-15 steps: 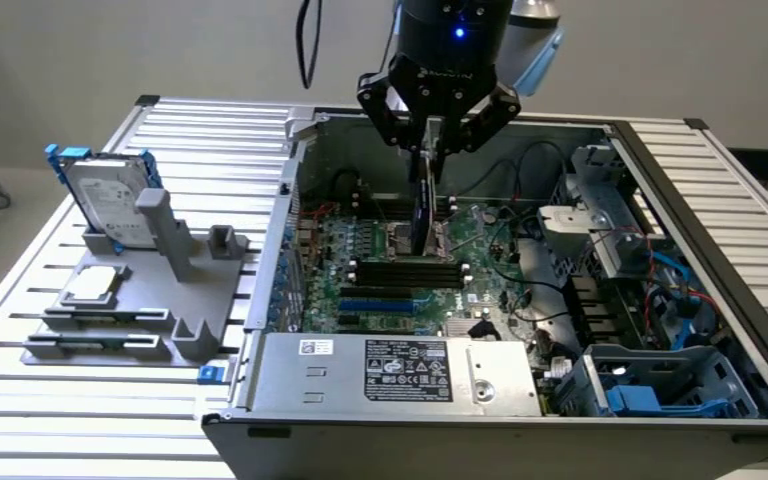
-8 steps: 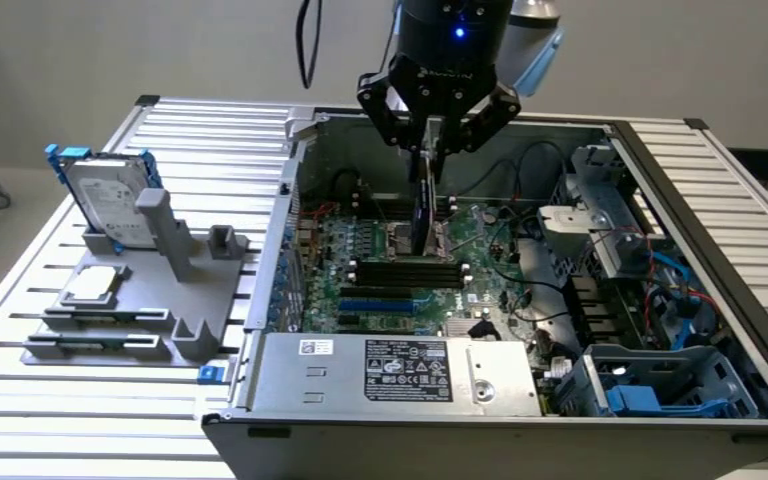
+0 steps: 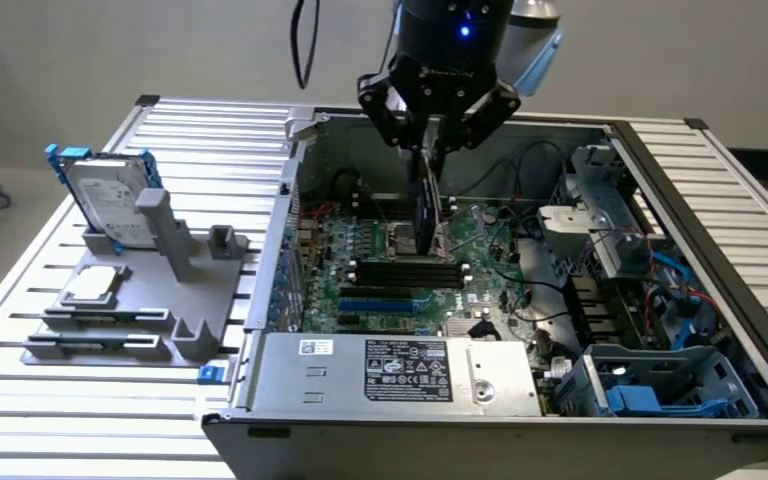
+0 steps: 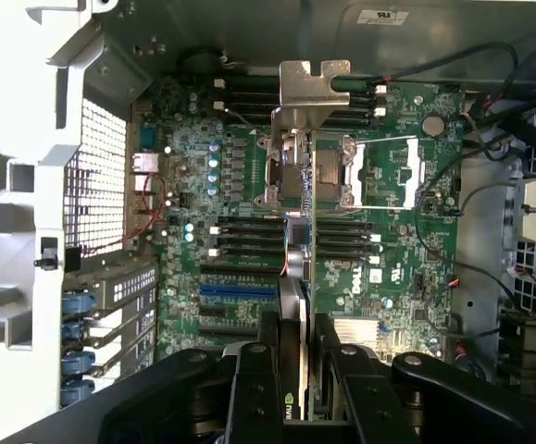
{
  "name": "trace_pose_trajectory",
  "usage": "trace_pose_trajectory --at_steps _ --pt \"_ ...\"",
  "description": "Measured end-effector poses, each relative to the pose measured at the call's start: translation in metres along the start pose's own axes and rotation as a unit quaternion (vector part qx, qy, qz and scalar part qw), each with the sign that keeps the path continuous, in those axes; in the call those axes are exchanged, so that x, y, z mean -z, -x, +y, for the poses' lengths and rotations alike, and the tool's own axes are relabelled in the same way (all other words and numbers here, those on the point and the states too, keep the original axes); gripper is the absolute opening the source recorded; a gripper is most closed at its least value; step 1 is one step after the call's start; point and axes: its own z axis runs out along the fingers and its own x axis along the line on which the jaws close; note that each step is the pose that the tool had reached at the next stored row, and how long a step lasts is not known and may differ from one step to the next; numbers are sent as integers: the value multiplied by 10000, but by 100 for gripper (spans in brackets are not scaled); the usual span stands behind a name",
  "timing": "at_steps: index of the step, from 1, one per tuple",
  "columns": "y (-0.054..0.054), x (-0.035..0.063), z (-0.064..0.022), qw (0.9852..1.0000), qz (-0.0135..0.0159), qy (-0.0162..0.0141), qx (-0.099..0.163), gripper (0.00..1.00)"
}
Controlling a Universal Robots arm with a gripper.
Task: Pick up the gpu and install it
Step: 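Insert the gpu into the slot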
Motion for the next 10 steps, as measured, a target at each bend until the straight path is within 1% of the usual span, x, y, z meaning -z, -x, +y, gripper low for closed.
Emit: trace_pose_trajectory --at_steps 3,5,6,8,10 --pt "1 -8 0 9996 17 -7 269 26" --pt "1 -18 -1 9990 29 -10 451 26" --pt "1 -25 -1 9985 34 -10 541 26" --pt "1 -40 -3 9974 43 -1 721 26" --pt "2 -55 -4 9959 52 13 908 26"
